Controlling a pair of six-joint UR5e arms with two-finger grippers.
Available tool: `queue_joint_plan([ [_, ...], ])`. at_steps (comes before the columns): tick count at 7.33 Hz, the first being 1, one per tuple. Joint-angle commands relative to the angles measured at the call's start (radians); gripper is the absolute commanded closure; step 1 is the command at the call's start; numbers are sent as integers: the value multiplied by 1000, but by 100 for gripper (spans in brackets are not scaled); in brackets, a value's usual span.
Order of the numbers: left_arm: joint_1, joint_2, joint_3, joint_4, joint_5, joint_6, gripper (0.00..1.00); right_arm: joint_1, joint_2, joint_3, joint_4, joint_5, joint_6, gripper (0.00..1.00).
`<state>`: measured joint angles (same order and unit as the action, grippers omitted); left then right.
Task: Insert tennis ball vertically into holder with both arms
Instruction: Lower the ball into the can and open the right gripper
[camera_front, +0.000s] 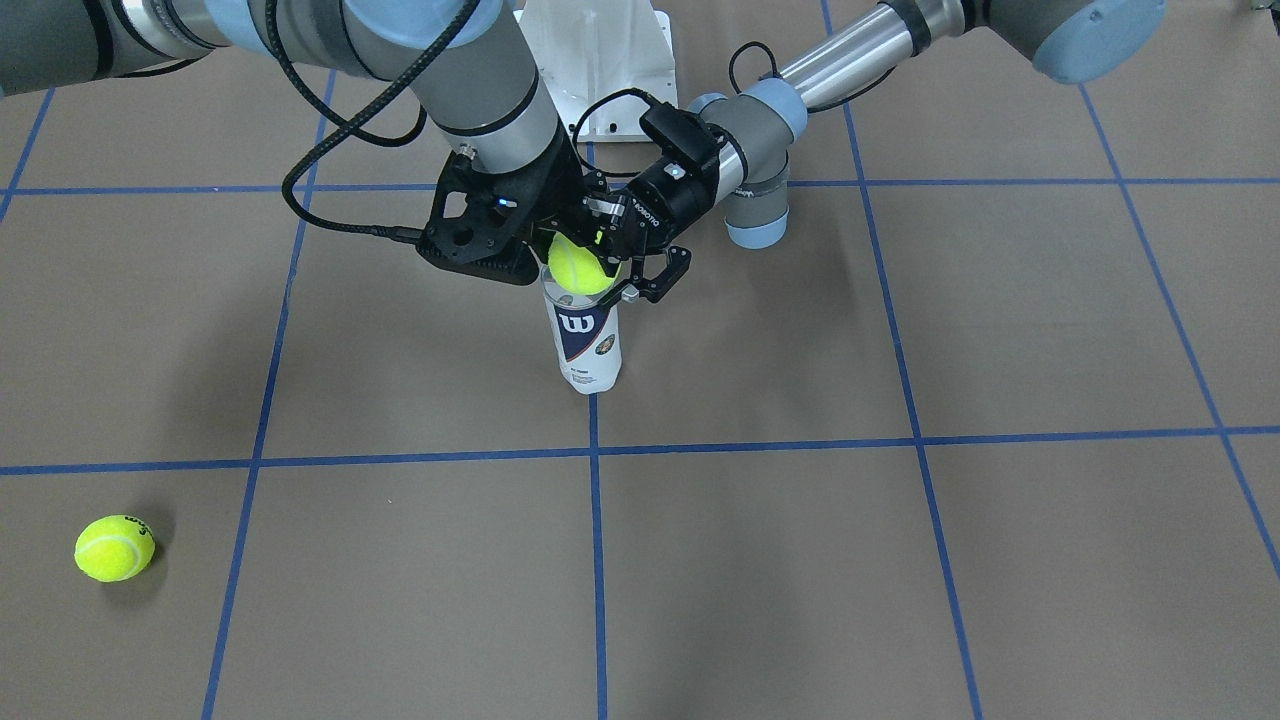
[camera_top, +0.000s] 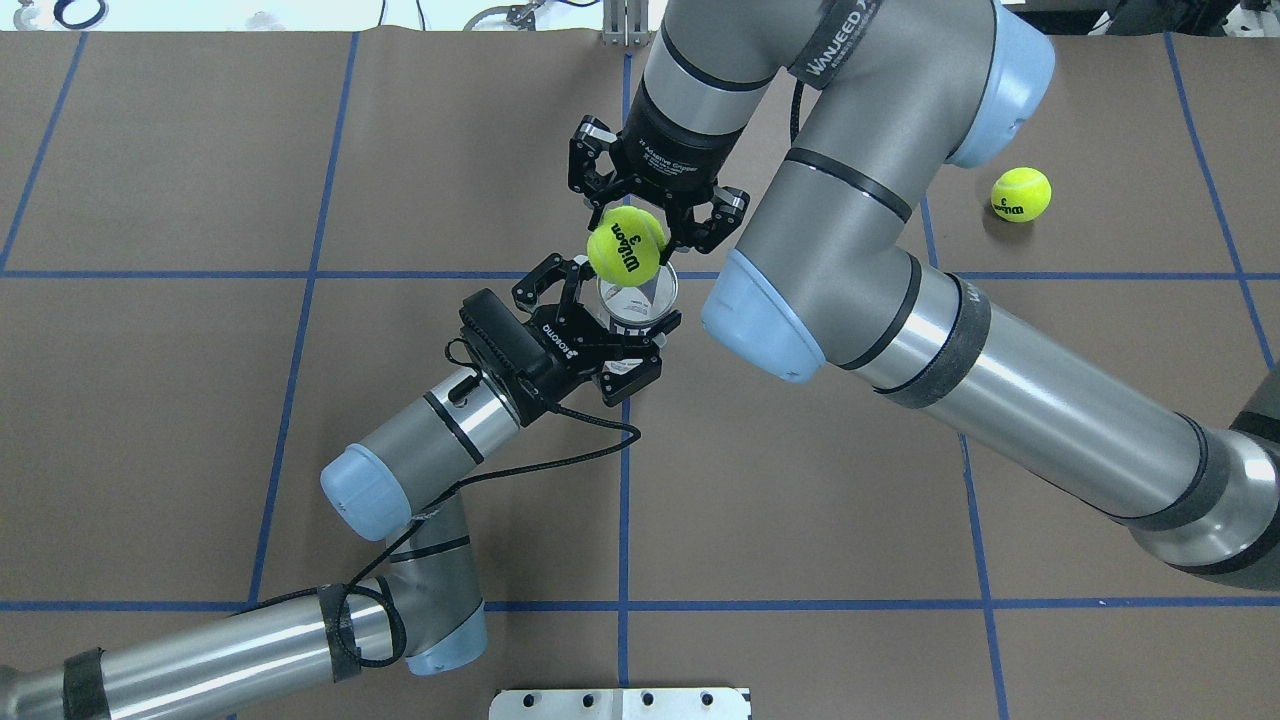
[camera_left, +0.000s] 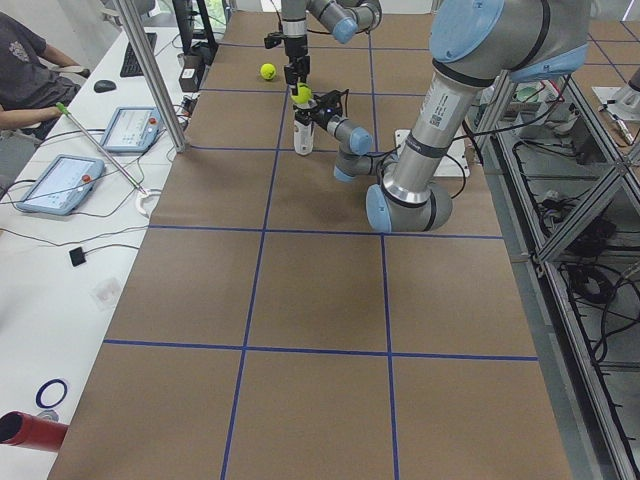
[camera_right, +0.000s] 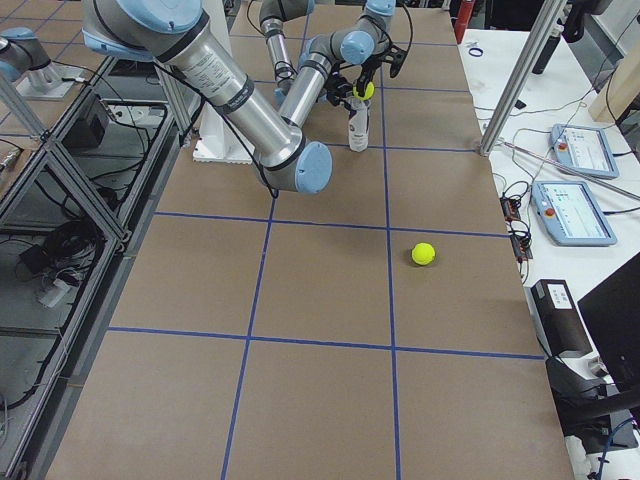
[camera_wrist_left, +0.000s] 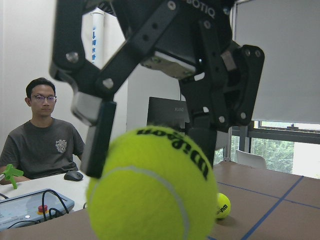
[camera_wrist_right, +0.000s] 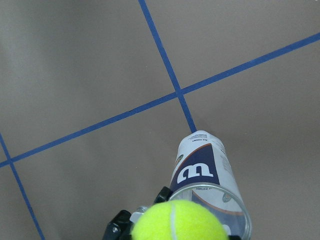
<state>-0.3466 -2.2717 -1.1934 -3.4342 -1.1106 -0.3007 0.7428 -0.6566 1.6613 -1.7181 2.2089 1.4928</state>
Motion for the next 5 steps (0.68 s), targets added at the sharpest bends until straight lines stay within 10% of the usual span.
queue_joint_plan([
  [1, -18, 1, 0, 1, 0, 0, 1, -11, 0, -6, 0, -8, 0, 100],
  [5, -17, 0, 5, 4, 3, 0, 1, -23, -3, -6, 0, -18, -3, 100],
])
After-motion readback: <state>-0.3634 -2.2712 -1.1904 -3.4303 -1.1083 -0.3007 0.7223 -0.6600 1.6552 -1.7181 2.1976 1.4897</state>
